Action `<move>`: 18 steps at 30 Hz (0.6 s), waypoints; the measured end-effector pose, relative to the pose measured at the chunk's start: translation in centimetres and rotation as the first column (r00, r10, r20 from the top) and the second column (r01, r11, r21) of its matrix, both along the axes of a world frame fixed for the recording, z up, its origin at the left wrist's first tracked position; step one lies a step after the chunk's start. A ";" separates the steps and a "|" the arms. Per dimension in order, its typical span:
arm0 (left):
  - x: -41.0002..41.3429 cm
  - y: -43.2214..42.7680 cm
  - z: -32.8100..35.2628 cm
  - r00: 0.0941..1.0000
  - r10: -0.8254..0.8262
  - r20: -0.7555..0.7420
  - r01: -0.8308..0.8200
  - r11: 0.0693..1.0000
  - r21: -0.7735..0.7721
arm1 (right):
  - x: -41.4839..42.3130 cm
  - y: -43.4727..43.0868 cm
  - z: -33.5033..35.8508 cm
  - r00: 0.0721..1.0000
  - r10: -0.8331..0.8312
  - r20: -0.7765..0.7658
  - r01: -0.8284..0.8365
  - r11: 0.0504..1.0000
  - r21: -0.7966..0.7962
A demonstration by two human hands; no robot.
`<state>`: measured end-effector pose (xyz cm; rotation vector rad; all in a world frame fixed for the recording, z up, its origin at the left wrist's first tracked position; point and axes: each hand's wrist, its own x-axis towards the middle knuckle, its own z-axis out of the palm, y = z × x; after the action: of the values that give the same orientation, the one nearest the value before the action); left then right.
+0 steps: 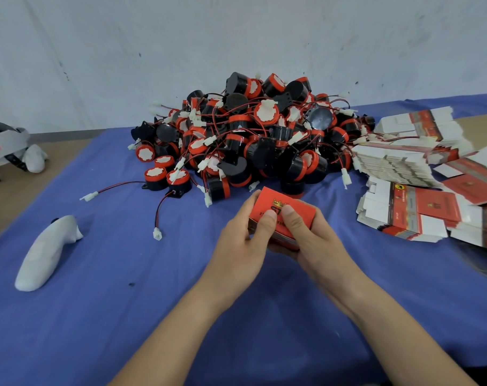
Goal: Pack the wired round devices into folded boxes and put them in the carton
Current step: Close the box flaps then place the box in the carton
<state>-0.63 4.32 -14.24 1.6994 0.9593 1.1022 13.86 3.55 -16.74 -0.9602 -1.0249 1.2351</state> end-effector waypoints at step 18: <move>0.1 0.9 -0.4 0.990 0.056 0.131 -0.038 0.990 -0.132 | 0.1 0.1 0.0 0.999 -0.034 0.004 0.034 0.999 0.022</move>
<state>-0.56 5.20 -14.62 1.4854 0.9677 1.1451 13.98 3.65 -16.79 -0.9599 -1.0202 1.1920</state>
